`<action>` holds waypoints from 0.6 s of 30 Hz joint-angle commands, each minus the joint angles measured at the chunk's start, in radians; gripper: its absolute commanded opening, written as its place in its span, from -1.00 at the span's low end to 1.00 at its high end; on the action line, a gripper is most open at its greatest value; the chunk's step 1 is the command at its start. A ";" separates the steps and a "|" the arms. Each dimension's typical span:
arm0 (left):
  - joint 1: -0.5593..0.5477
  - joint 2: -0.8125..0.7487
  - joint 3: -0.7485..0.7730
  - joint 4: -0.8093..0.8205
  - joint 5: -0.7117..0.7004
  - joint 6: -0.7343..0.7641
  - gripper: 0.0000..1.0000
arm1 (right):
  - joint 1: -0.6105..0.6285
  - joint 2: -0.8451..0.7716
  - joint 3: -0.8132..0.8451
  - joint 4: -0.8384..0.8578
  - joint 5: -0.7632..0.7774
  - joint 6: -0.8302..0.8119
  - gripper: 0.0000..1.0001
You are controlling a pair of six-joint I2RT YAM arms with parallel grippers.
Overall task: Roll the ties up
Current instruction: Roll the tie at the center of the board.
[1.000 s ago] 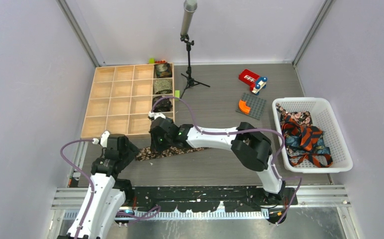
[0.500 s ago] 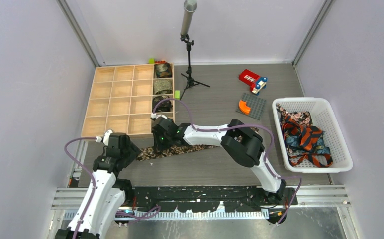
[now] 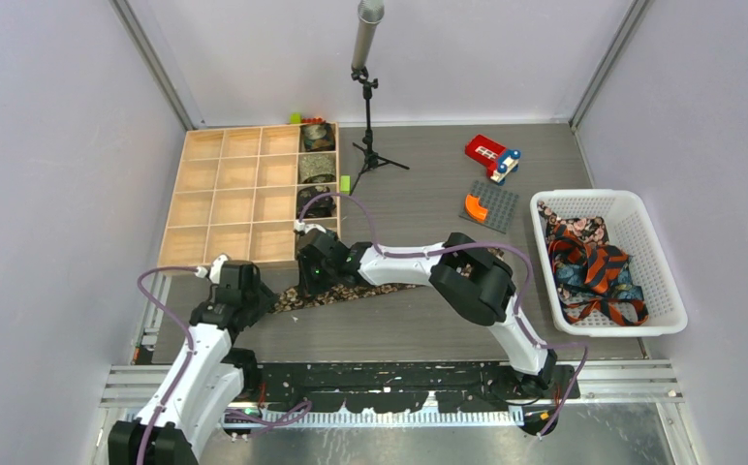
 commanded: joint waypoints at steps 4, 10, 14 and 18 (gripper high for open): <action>-0.004 -0.029 -0.032 0.088 0.022 -0.005 -0.29 | 0.002 0.000 -0.039 -0.031 0.011 0.006 -1.00; -0.004 -0.022 -0.031 0.107 0.037 0.001 -0.92 | 0.003 -0.008 -0.032 -0.034 0.009 0.009 -0.99; -0.004 -0.043 -0.003 0.072 0.031 0.020 -1.00 | 0.002 -0.029 0.008 -0.072 0.012 0.001 -1.00; -0.004 -0.046 0.050 0.006 0.014 0.043 -1.00 | 0.003 -0.054 0.072 -0.123 -0.005 0.000 -0.98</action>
